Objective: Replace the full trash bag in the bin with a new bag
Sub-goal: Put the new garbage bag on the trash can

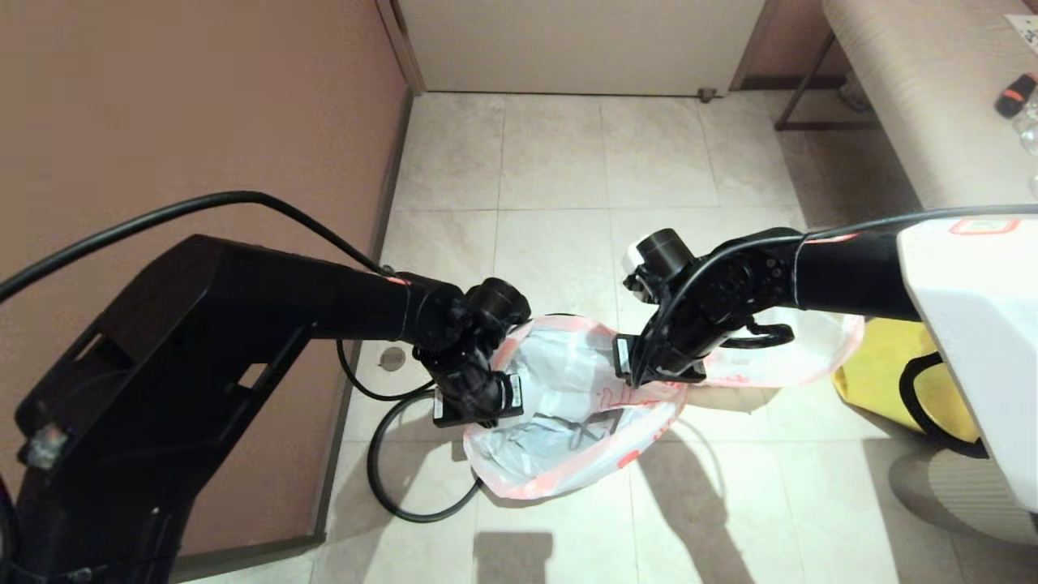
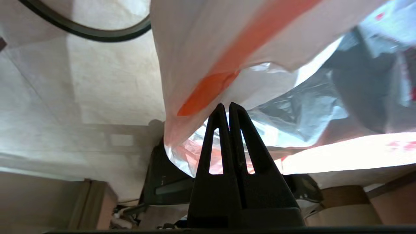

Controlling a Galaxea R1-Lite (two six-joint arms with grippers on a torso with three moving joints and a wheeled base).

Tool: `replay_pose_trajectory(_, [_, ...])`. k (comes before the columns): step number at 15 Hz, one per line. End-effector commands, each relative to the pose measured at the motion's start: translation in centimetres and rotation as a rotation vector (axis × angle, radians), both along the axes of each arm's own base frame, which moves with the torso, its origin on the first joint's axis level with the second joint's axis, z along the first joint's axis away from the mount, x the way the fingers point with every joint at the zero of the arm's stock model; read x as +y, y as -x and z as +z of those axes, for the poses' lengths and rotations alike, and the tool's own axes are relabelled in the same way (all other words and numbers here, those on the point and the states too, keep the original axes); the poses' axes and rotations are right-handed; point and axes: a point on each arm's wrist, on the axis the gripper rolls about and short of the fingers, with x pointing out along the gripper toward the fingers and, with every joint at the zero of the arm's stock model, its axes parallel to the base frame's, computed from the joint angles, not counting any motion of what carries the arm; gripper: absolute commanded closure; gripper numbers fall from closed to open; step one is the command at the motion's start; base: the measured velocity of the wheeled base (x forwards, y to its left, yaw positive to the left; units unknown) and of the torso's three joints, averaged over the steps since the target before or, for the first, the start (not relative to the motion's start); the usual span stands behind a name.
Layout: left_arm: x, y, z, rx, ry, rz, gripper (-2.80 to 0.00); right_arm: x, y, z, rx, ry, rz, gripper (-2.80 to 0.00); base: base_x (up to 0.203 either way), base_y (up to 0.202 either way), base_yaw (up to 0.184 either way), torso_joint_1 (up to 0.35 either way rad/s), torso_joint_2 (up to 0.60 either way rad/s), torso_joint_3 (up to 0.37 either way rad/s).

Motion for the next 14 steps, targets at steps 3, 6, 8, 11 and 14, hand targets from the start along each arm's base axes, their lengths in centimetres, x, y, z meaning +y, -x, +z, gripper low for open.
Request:
replay_pose_trajectory(3, [0.0,-0.1,-1.2,0.035,-0.025,-0.002,0.0,0.3,0.5,-1.6,0.096,0.041,-0.008,0.0,0.0,0.0,0.0,0.0,0.0,0.0])
replay_pose_trajectory(6, [-0.2,0.0,-1.5,0.04,-0.035,-0.006,0.0,0.1,0.8,-2.8,0.143,0.052,-0.015,0.0,0.0,0.0,0.0,0.0,0.0,0.0])
replay_pose_trajectory(8, [-0.4,0.2,-1.6,0.045,-0.037,-0.011,0.0,0.2,0.3,-3.4,0.145,0.047,-0.016,0.0,0.0,0.0,0.0,0.0,0.0,0.0])
replay_pose_trajectory(11, [-0.3,0.4,-1.3,0.058,-0.047,-0.016,0.0,0.5,0.1,-3.8,0.142,0.038,-0.009,0.0,0.0,0.0,0.0,0.0,0.0,0.0])
replay_pose_trajectory(14, [-0.4,1.3,-1.6,0.111,-0.088,-0.054,0.0,0.1,0.9,-4.3,0.185,0.061,-0.013,0.0,0.0,0.0,0.0,0.0,0.0,0.0])
